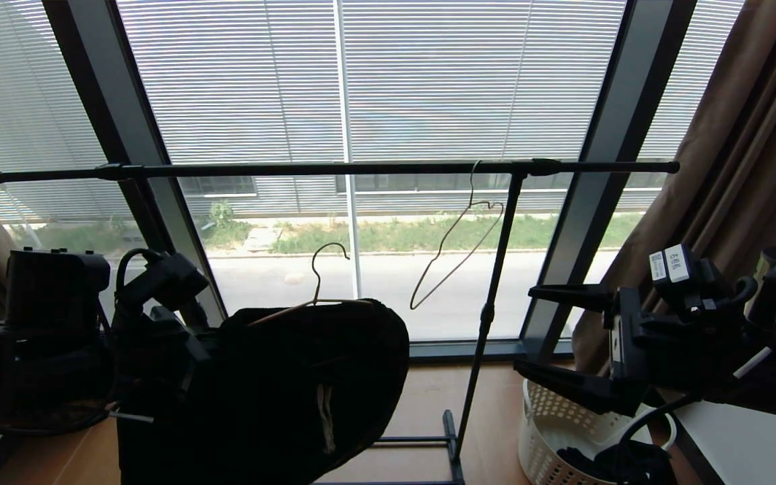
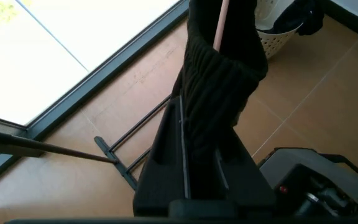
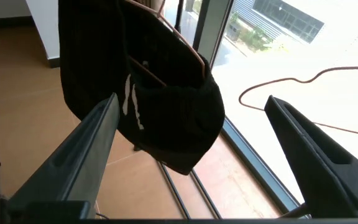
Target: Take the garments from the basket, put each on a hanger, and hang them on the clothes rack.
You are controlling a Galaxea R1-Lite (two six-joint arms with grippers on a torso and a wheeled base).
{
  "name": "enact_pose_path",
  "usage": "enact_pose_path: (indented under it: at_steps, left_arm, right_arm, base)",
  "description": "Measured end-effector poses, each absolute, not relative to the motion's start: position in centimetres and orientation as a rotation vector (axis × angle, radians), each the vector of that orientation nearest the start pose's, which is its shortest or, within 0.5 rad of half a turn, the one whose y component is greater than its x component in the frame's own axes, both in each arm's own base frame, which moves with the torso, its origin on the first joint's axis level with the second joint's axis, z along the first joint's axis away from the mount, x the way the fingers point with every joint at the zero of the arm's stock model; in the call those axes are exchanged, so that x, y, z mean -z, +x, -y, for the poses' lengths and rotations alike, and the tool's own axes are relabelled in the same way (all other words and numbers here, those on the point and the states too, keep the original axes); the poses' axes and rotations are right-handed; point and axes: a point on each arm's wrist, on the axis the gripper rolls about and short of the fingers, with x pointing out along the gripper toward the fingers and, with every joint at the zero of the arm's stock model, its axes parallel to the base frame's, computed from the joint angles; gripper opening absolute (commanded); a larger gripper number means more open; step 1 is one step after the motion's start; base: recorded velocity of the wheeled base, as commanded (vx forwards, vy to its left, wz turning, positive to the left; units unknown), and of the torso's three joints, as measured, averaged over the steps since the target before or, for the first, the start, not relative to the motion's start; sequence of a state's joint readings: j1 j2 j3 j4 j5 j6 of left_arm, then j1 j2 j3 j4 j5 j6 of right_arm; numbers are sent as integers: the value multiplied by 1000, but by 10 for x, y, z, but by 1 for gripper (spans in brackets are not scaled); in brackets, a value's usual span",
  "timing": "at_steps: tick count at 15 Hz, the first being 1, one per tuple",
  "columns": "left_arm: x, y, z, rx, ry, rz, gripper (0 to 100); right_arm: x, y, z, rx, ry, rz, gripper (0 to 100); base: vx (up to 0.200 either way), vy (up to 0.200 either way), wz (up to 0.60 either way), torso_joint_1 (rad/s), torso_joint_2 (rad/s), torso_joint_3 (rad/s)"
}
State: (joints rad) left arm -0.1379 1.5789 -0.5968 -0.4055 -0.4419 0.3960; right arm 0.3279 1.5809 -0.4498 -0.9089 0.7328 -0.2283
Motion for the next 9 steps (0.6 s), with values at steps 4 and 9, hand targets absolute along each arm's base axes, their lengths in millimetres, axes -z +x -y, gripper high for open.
enact_pose_path:
  at_steps: [4, 9]
  left_arm:
    - [-152, 271, 48, 548, 261, -333, 0]
    - [-146, 307, 62, 483, 168, -270, 0]
  right_arm:
    - [-152, 223, -92, -1077, -158, -112, 100]
    - [-150, 224, -92, -1077, -155, -120, 100]
  base:
    - [0, 0, 0, 0, 0, 0]
    - [0, 0, 0, 0, 0, 0]
